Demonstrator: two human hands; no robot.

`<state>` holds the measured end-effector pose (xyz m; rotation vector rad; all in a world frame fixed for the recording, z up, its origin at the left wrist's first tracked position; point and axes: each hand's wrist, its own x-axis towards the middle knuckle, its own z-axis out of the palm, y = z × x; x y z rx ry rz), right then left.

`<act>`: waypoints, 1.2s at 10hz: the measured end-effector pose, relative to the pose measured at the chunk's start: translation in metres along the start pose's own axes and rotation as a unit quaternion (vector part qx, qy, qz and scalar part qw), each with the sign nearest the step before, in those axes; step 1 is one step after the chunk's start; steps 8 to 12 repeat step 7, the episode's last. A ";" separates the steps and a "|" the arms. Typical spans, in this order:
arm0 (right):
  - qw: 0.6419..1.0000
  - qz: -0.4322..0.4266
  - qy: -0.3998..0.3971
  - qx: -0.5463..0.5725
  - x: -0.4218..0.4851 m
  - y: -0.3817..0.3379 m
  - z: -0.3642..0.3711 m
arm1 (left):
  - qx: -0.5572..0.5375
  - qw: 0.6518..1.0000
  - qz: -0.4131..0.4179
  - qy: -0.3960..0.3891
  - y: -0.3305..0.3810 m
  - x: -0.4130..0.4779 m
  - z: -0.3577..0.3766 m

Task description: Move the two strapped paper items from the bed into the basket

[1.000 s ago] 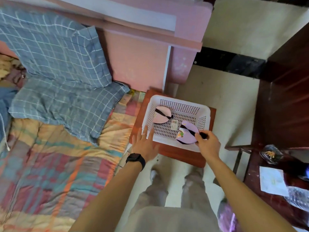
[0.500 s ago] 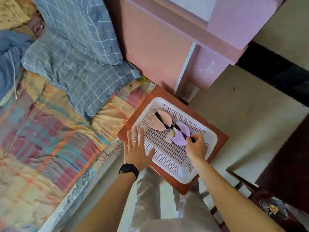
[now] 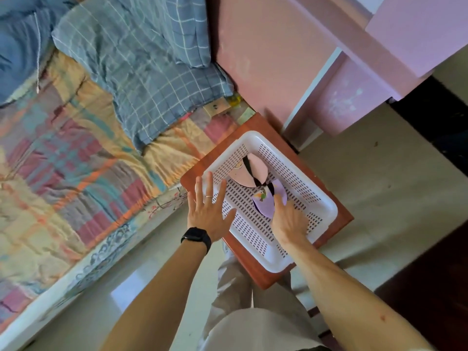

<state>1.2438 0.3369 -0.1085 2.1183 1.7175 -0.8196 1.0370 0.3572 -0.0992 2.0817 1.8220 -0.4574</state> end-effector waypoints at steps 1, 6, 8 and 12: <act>1.000 0.003 -0.008 -0.030 0.003 0.001 -0.002 | 0.006 1.000 0.002 0.004 -0.002 0.001 0.001; 0.994 -0.077 -0.057 -0.047 -0.011 0.031 -0.034 | -0.001 1.000 0.009 0.007 -0.003 0.001 -0.004; 0.988 -0.151 -0.017 0.037 -0.018 0.039 -0.071 | 0.000 1.000 0.011 0.012 -0.004 -0.001 -0.004; 0.988 -0.151 -0.017 0.037 -0.018 0.039 -0.071 | 0.000 1.000 0.011 0.012 -0.004 -0.001 -0.004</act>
